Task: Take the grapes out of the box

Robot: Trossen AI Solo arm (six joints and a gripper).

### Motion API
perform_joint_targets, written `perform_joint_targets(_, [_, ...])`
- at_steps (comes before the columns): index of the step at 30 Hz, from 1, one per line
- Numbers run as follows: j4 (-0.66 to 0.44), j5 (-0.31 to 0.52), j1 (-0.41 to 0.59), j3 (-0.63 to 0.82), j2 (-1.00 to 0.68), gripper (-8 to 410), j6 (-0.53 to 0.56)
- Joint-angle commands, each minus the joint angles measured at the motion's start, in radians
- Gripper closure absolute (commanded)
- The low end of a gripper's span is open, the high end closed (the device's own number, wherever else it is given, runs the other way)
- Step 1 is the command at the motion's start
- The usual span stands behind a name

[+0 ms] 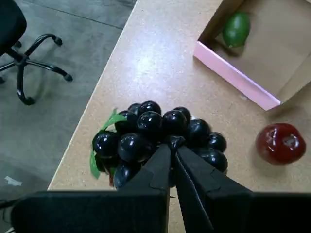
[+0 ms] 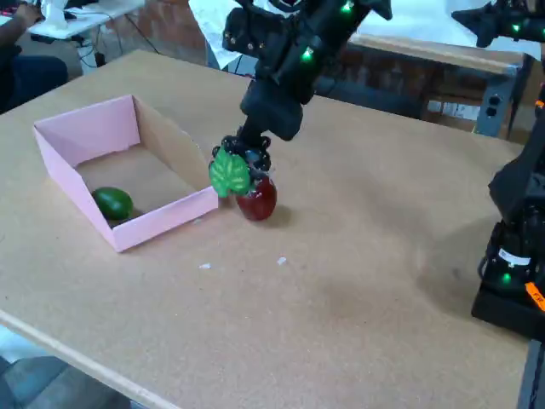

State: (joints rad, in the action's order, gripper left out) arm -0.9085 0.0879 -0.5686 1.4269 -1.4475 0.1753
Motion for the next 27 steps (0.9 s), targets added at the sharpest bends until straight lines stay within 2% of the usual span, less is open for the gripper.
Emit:
perform_joint_targets(1, [-0.003,-0.002,-0.002,0.001,0.003,402,-0.007])
perform_joint_targets(12, [-0.008,0.000,-0.002,0.001,0.003,396,-0.038])
perform_joint_targets(22, [-0.063,0.000,-0.002,0.001,0.003,330,-0.043])
perform_joint_targets(27, [-0.067,0.000,-0.002,0.001,0.003,313,-0.042])
